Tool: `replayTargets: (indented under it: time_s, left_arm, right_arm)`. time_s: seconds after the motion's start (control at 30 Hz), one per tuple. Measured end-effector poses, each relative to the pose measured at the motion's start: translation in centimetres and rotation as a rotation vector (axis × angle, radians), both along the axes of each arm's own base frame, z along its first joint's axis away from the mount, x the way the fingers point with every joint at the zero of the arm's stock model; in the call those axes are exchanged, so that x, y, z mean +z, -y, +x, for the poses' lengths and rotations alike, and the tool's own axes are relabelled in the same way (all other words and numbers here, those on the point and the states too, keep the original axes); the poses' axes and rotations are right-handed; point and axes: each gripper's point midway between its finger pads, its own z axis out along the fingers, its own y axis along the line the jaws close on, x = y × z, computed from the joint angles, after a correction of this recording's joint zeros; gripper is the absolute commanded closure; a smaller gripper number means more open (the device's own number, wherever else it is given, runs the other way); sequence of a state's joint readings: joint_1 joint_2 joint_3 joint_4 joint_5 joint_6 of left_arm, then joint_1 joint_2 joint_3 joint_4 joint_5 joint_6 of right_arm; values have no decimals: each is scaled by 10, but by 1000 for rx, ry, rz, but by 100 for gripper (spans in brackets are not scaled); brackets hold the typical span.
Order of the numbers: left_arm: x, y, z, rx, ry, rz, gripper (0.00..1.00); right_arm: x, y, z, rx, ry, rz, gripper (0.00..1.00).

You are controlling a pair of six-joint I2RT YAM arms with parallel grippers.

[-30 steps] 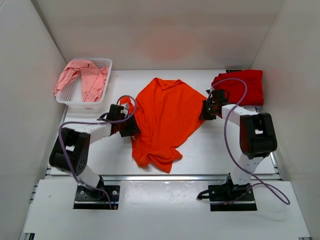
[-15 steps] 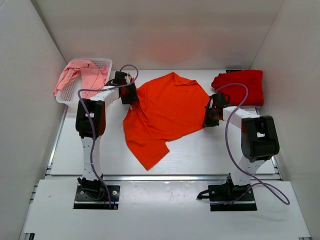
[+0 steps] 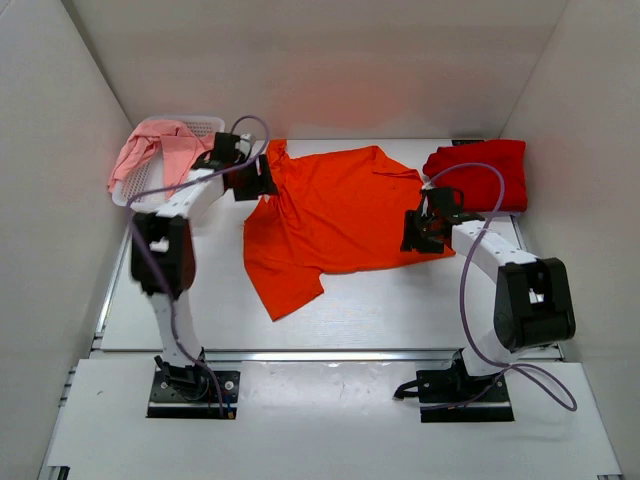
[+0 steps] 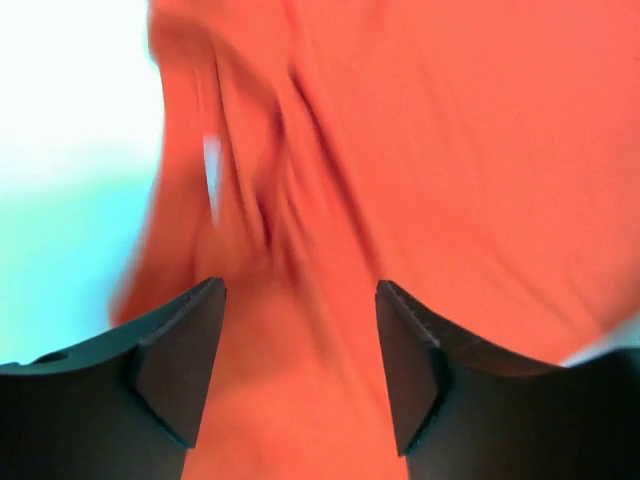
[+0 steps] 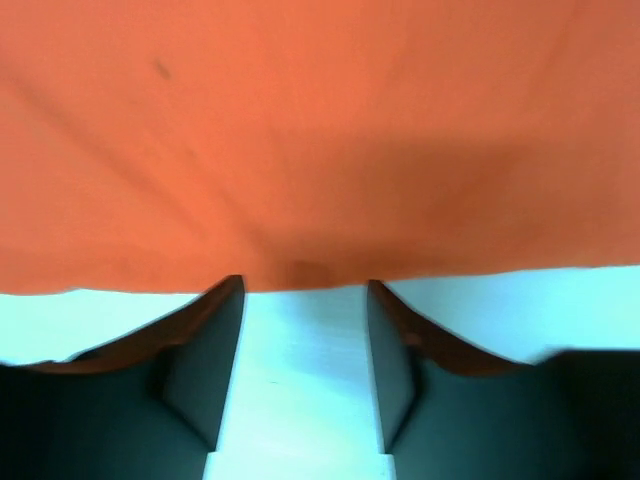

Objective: Fold and stack the t-shirts
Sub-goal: Flatten out the tshirt

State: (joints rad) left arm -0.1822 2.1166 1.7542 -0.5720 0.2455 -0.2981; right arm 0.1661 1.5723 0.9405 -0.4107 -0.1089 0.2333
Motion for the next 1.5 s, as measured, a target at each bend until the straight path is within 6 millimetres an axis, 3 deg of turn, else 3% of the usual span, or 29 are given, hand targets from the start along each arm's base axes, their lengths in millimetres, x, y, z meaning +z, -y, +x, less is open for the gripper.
replayTargets:
  time_s: [0.13, 0.23, 0.27, 0.33, 0.47, 0.53, 0.8, 1.03, 1.1, 1.2, 1.23, 1.27, 1.4, 1.47, 1.5]
  left_arm:
    - [53, -23, -77, 45, 90, -97, 24]
    - [76, -32, -121, 57, 179, -113, 24]
    - [62, -24, -165, 24, 157, -116, 23]
    - [49, -19, -178, 7, 144, -123, 21]
    - [-29, -30, -243, 37, -66, -91, 21]
    - [-50, -34, -264, 53, -148, -65, 22]
    - [-56, -27, -264, 67, -139, -50, 23]
    - [-73, -11, -262, 40, -171, -34, 32]
    - [-74, -6, -258, 33, -164, -41, 43]
    - [-79, 0, -254, 29, -169, -50, 77]
    - [-82, 2, -254, 25, -177, -53, 94]
    - [-83, 4, -253, 16, -177, -55, 100]
    - [-83, 13, -250, -15, -176, -71, 100]
    - [-84, 13, -250, -18, -175, -71, 100]
    - [-83, 13, -250, -18, -174, -71, 100]
  right_arm:
    - [40, 16, 20, -31, 128, -17, 42]
    - [52, 48, 29, -108, 158, -30, 40]
    - [47, 78, 25, -178, 130, -58, 40]
    - [44, 91, 21, -210, 117, -68, 39]
    - [25, 111, 1, -259, 64, -79, 38]
    - [17, 115, -10, -275, 36, -79, 37]
    - [11, 129, -14, -323, 20, -55, 37]
    - [-14, 126, -12, -338, -53, -22, 31]
    - [-20, 121, -11, -329, -71, -12, 29]
    - [-22, 116, -4, -322, -68, -1, 28]
    - [-22, 115, 0, -320, -63, 2, 27]
    - [-22, 114, 3, -319, -60, 6, 26]
    - [-21, 112, 19, -319, -48, 20, 27]
    - [-21, 112, 26, -321, -41, 29, 59]
    - [-22, 111, 29, -320, -43, 41, 94]
